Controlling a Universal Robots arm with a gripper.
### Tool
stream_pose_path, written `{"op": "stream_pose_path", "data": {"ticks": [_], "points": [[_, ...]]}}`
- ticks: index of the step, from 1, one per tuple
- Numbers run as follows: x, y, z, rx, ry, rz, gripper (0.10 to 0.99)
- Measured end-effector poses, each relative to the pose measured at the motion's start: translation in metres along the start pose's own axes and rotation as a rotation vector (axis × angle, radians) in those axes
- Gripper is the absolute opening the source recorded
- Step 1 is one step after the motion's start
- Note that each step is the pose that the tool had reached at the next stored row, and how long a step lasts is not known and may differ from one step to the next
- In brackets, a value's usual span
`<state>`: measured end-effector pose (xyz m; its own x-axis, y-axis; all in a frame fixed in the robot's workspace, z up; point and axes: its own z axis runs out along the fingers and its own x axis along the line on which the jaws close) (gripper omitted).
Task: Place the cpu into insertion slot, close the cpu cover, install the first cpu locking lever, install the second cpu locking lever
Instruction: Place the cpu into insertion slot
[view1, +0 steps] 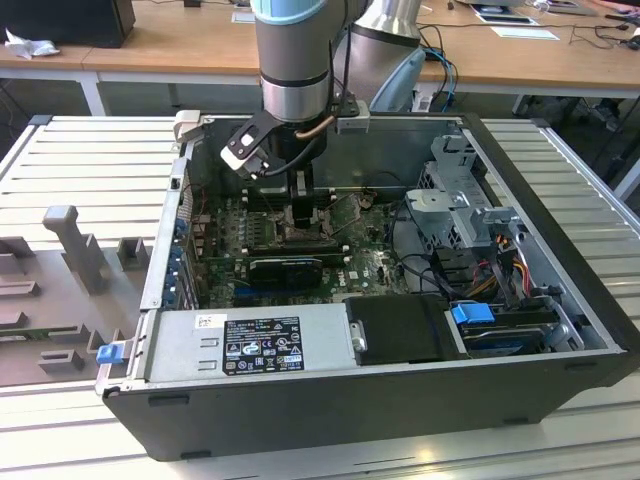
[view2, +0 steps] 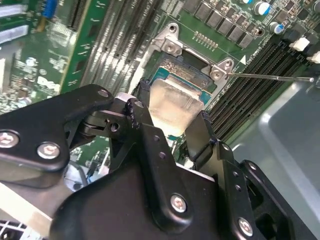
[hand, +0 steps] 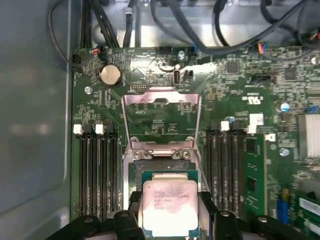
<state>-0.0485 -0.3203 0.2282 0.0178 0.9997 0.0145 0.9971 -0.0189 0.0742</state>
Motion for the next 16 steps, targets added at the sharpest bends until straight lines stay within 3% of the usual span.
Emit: {"op": "stream_pose_path", "data": {"ticks": [10, 16], "points": [[0.005, -0.0017, 0.0207, 0.0, -0.0015, 0.0, 0.529], [0.0052, -0.0017, 0.0239, 0.0, -0.0038, 0.002, 0.529]]}}
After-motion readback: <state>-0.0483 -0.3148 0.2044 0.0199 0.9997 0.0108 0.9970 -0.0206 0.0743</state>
